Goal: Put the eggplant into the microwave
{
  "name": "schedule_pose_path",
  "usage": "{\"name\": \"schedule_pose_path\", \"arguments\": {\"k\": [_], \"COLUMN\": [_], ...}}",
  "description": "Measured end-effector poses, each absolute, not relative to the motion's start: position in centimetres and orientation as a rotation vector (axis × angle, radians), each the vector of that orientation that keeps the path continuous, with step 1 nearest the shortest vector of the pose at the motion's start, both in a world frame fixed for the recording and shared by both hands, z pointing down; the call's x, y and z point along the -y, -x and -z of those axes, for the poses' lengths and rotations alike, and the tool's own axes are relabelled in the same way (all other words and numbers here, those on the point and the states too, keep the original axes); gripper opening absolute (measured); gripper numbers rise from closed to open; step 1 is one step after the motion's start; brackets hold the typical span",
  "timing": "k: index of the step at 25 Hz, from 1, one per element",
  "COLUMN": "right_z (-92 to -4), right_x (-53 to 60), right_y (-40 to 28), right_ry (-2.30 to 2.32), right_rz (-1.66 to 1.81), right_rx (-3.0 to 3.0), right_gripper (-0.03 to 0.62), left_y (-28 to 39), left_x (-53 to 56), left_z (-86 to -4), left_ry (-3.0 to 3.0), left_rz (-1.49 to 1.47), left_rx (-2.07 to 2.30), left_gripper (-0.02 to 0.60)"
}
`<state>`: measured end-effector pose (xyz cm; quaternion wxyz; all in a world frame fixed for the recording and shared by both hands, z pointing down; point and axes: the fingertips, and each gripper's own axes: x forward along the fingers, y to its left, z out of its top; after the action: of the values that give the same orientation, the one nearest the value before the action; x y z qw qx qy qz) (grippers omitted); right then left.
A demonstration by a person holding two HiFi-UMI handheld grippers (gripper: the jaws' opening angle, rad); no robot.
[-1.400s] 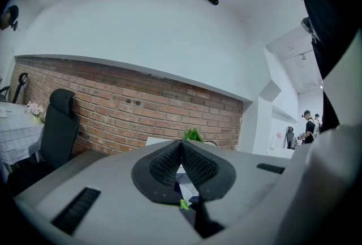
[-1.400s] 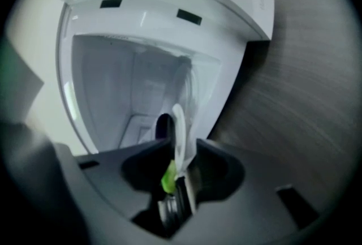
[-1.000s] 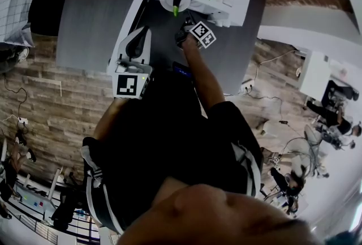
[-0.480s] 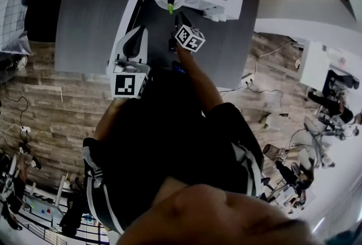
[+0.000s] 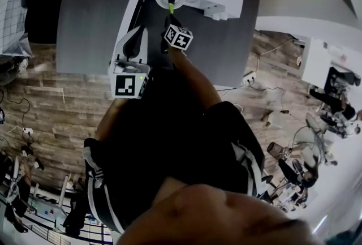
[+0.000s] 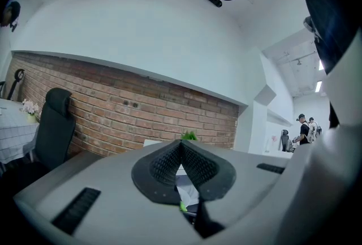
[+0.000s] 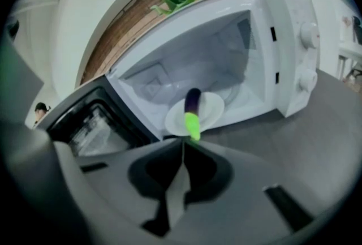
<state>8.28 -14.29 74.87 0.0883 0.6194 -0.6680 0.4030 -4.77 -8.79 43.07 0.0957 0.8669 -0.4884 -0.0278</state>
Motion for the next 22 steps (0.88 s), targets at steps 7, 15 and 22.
{"name": "schedule_pose_path", "arguments": {"k": [7, 15, 22], "right_z": [-76.4, -78.0, -78.3], "right_x": [15.2, 16.1, 17.1], "right_y": [-7.6, -7.9, -7.7], "right_ry": [-1.836, -1.848, -1.863], "right_rz": [-1.238, -1.285, -1.331], "right_rx": [1.948, 1.882, 1.885], "right_gripper": [0.040, 0.058, 0.072], "left_y": [4.9, 5.0, 5.0], "left_x": [9.4, 10.1, 10.4], "left_z": [-43.4, -44.0, -44.0], "left_ry": [-2.569, -2.551, -2.548], "left_rz": [0.078, 0.060, 0.059], "left_rx": [1.440, 1.439, 1.449], "left_gripper": [0.035, 0.035, 0.035]}}
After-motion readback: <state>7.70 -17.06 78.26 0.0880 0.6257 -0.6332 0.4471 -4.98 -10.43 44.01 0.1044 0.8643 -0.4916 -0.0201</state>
